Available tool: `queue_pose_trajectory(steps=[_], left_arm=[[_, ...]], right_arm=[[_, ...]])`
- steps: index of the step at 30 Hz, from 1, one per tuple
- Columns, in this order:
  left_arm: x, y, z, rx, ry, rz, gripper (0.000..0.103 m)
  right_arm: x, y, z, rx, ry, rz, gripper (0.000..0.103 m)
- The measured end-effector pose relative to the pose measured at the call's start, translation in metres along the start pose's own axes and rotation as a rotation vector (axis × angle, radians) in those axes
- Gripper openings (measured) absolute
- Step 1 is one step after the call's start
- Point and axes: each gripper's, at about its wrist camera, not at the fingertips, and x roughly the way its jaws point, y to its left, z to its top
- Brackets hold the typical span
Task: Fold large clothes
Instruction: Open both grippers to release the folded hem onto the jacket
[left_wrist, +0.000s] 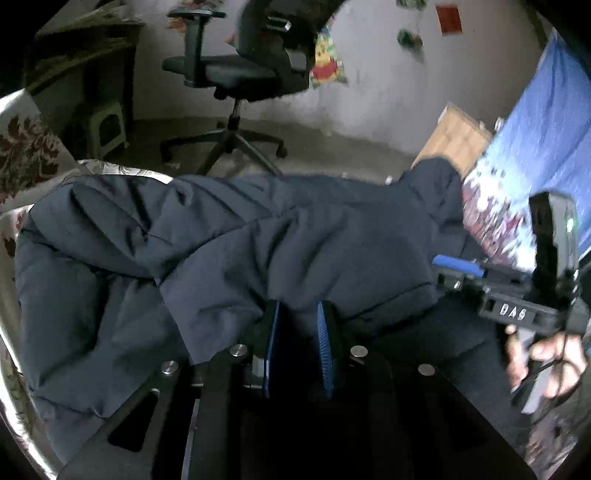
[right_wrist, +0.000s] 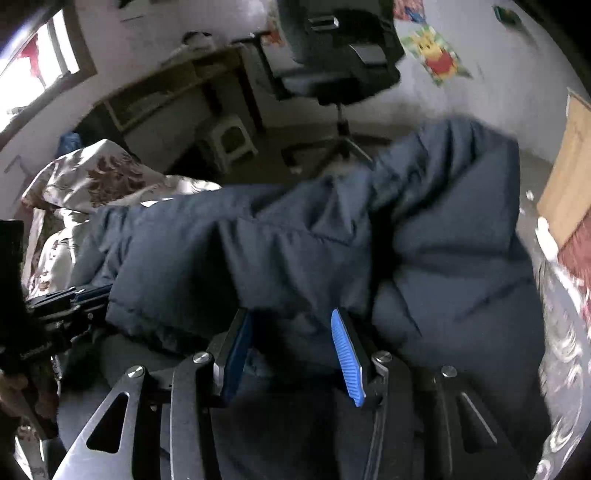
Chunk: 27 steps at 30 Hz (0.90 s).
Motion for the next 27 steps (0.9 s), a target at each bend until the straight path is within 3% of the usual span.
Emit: queue_pose_trajectory(steps=[2, 11, 21, 27], left_arm=[[0.005, -0.007, -0.003, 0.041, 0.005, 0.037, 0.017], [0.009, -0.003, -0.019, 0.04, -0.062, 0.035, 0.017], [-0.012, -0.001, -0.013, -0.052, -0.11, 0.084, 0.017], [-0.024, -0.003, -0.011, -0.086, -0.139, 0.112, 0.042]], right_arm=[[0.004, 0.0, -0.006, 0.007, 0.007, -0.028, 0.042], [0.01, 0.002, -0.015, 0.0, -0.037, -0.052, 0.043], [-0.028, -0.005, -0.018, -0.015, -0.142, -0.033, 0.051], [-0.042, -0.003, -0.008, -0.022, -0.175, -0.023, 0.065]])
